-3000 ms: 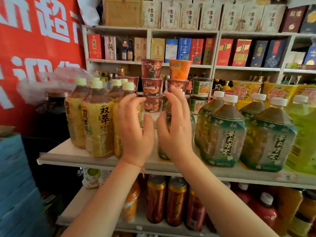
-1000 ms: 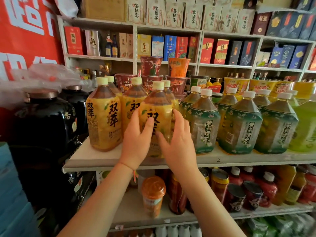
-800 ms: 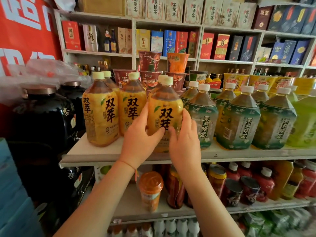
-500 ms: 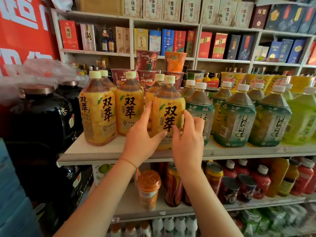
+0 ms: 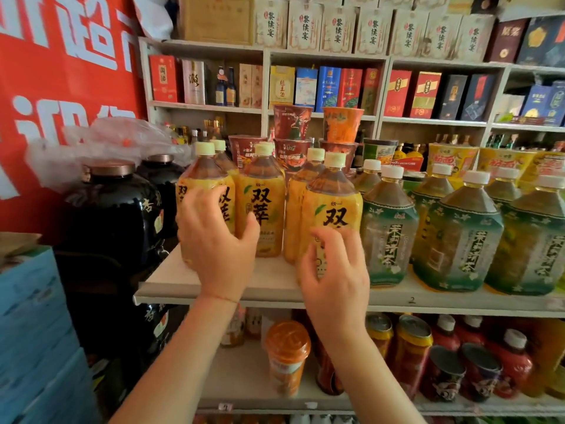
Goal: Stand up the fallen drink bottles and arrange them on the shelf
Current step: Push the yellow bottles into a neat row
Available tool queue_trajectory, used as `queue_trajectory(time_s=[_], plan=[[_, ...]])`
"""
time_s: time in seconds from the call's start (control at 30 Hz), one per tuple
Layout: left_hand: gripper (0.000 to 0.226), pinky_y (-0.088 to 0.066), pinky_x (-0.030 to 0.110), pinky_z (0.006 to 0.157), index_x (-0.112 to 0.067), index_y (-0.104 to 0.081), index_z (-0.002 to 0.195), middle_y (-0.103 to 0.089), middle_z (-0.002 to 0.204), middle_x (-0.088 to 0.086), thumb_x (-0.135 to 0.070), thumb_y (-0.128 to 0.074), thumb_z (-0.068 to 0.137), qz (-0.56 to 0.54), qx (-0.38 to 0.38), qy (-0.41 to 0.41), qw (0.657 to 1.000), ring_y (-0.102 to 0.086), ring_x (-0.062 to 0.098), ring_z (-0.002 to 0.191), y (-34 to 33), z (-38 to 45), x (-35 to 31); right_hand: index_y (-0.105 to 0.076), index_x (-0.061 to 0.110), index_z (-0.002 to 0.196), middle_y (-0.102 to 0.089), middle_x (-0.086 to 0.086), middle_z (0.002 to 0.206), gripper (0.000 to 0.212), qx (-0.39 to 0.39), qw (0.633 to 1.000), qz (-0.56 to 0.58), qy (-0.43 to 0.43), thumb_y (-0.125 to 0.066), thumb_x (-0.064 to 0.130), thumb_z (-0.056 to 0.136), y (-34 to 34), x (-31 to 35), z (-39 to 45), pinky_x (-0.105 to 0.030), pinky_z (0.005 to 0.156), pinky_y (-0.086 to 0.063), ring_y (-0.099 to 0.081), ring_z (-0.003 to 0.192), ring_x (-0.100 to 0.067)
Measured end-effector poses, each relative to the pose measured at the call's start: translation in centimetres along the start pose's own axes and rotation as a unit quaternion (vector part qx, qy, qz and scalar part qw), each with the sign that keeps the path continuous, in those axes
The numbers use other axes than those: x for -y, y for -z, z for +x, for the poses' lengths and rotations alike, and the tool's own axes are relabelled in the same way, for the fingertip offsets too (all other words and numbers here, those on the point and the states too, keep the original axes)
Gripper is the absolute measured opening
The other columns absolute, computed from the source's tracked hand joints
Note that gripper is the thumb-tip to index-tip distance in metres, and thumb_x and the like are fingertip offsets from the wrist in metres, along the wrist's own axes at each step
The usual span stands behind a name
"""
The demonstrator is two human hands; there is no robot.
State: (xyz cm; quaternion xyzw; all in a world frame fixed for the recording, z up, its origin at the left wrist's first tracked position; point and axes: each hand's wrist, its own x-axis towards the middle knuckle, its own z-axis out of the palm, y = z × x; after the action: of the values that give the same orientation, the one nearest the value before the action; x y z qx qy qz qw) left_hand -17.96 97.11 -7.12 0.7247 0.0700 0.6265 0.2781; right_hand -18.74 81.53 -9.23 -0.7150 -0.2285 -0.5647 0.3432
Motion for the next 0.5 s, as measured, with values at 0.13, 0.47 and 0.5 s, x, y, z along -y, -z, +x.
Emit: queue_trajectory(time_s=[0.13,0.47,0.5], plan=[[0.101,-0.036,0.051,0.109,-0.011,-0.030,0.152,-0.040,0.149,0.019,-0.045,-0.085,0.074,0.035,0.082,0.109,0.990,-0.038,0.037,0.137,1.2,3.3,4.4,-0.066,0.009,0.106,-0.057,0.001,0.098,0.014,0.114,0.993,0.028,-0.009,-0.064,0.009,0.092,-3.2,3.2,-1.1,-0.026,0.056,-0.051,-0.057,0.082,-0.013],[0.087,-0.051,0.034,0.098,-0.035,-0.034,0.150,-0.058,0.134,-0.006,-0.032,-0.084,0.080,-0.229,0.292,0.150,0.916,-0.060,0.008,0.118,3.8,7.8,12.8,-0.018,0.013,0.153,-0.028,-0.018,0.152,0.074,0.180,0.959,-0.134,-0.173,-0.062,0.023,0.094,-11.8,5.8,2.9,-0.038,0.092,-0.051,-0.038,0.137,-0.034],[0.084,-0.054,0.034,0.096,-0.035,-0.033,0.149,-0.059,0.133,-0.005,-0.027,-0.082,0.082,-0.275,0.311,0.161,0.895,-0.062,0.007,0.116,4.2,8.1,13.4,-0.014,0.011,0.154,-0.025,-0.020,0.154,0.077,0.175,0.956,-0.160,-0.171,-0.061,0.025,0.095,-12.5,5.8,3.7,-0.042,0.100,-0.047,-0.030,0.142,-0.036]])
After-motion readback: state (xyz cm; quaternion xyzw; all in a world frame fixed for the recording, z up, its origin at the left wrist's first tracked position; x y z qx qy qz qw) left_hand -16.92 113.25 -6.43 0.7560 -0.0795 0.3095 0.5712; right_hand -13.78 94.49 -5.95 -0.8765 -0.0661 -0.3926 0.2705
